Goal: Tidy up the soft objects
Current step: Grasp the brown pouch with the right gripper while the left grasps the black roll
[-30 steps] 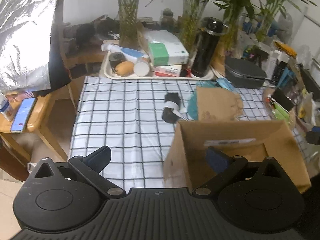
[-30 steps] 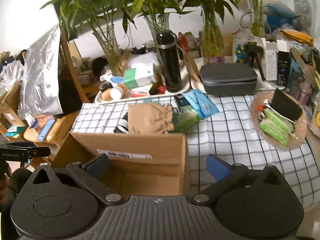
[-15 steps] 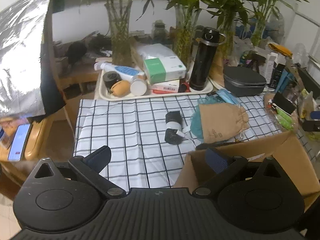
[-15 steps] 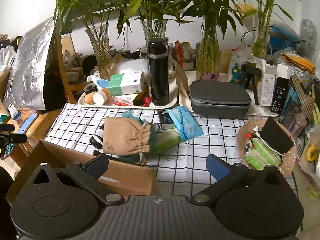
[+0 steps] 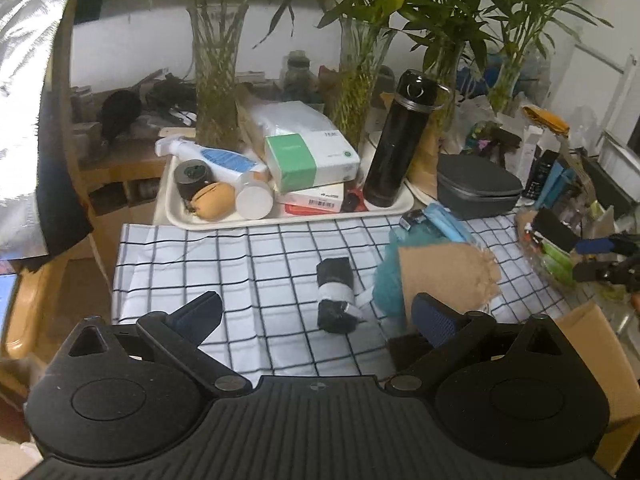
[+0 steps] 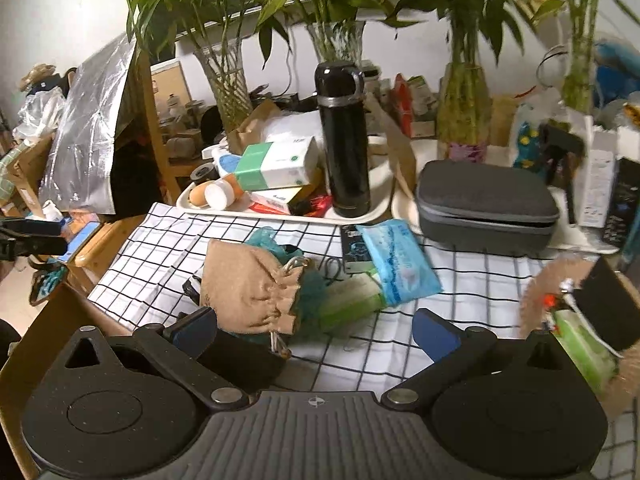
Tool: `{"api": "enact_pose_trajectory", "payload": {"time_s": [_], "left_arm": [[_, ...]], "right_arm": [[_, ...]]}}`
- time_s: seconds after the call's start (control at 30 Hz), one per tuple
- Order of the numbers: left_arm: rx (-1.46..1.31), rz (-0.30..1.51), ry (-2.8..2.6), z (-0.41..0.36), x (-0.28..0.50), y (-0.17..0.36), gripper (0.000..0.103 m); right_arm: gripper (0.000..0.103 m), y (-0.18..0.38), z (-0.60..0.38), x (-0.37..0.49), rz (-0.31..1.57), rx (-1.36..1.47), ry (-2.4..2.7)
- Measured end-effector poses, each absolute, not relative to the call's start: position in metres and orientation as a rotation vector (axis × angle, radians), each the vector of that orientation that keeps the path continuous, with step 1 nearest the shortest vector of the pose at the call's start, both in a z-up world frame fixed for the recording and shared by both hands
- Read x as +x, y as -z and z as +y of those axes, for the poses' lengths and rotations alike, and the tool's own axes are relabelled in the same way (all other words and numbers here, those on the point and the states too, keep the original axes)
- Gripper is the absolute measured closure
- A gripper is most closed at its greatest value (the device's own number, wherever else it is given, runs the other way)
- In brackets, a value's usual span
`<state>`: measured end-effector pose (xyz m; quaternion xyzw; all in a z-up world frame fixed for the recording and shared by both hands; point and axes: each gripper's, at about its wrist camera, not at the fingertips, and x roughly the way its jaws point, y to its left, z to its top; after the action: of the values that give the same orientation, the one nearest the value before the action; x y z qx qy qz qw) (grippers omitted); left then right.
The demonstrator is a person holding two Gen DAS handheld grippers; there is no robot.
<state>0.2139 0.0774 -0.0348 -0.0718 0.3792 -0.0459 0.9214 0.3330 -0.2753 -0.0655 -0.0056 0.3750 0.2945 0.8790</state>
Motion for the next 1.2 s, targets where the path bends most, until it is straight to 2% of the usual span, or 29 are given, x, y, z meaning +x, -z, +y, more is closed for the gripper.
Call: {"api": "enact_pose_trajectory", "payload": {"time_s": [0.43, 0.9, 0.93, 0.97, 1.07, 1.1, 1.17, 1.2], "left_arm": [[-0.11, 0.781, 0.119, 0.083, 0.28, 0.088, 0.0], [-0.071, 0.869, 0.195, 0.076, 0.319, 0.145, 0.0], [-0.07, 0.871, 0.207, 0.074, 0.319, 0.146, 0.0], [-0.067, 0.872, 0.218, 0.073, 0.32, 0.147, 0.0], [-0.069, 0.884, 0.241, 0.069, 0.324, 0.152, 0.001], [-0.074, 0.888, 0.245, 0.068, 0.325, 0.153, 0.002], [-0.094, 0.9, 0.255, 0.069, 0.329, 0.156, 0.016], [-0.111, 0.912, 0.257, 0.07, 0.33, 0.158, 0.017]], "right_arm": [[0.002, 0.106, -0.255, 0.385, 0.851, -0.006, -0.811], [0.025, 0.138, -0.217, 0.419, 0.973, 0.006, -0.946], [0.03, 0.139, -0.215, 0.419, 0.981, 0.002, -0.953], [0.043, 0.14, -0.213, 0.418, 0.989, -0.01, -0.953], [0.07, 0.142, -0.208, 0.417, 1.009, -0.034, -0.951], [0.072, 0.142, -0.208, 0.416, 1.011, -0.04, -0.949], [0.081, 0.14, -0.209, 0.413, 1.01, -0.052, -0.943], [0.082, 0.138, -0.211, 0.413, 1.007, -0.051, -0.94]]}}
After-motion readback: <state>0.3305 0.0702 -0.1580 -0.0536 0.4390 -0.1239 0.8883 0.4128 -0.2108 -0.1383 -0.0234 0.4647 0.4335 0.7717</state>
